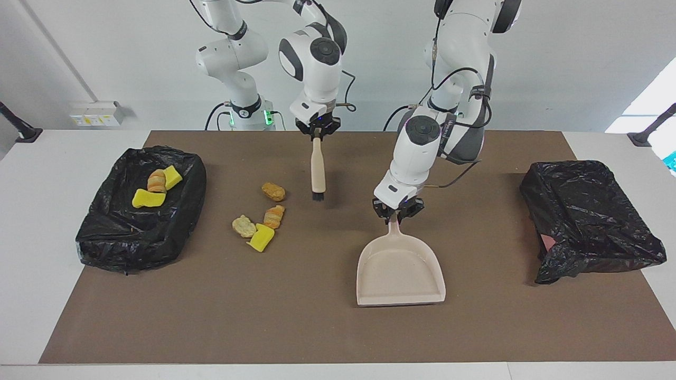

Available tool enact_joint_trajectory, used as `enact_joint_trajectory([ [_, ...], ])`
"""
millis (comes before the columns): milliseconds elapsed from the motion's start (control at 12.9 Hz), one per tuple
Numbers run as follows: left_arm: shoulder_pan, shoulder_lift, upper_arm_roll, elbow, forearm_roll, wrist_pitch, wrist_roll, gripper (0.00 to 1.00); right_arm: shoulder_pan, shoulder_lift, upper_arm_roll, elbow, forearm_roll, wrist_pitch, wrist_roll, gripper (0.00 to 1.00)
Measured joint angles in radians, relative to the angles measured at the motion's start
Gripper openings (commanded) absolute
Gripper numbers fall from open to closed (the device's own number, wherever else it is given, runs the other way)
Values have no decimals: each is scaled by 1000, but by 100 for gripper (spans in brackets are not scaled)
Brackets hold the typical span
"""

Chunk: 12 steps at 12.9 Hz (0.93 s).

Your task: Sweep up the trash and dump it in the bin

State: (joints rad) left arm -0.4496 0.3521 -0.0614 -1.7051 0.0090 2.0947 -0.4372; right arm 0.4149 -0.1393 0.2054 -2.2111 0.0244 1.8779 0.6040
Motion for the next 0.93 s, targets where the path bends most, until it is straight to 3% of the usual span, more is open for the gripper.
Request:
enact_joint_trajectory([
  [233, 22, -33, 3, 34, 2, -120, 136, 0, -170, 0, -2, -1, -115, 0, -129, 0],
  [543, 44, -94, 3, 37, 3, -247, 340, 0, -395, 35, -4, -4, -282, 25, -433, 0],
  [699, 44, -103, 2, 35, 3, -264, 439, 0, -470, 87, -4, -5, -366, 104, -502, 0],
  [932, 43, -106, -1, 18, 3, -266, 659, 0, -529, 158, -4, 0, -379, 144, -571, 0],
])
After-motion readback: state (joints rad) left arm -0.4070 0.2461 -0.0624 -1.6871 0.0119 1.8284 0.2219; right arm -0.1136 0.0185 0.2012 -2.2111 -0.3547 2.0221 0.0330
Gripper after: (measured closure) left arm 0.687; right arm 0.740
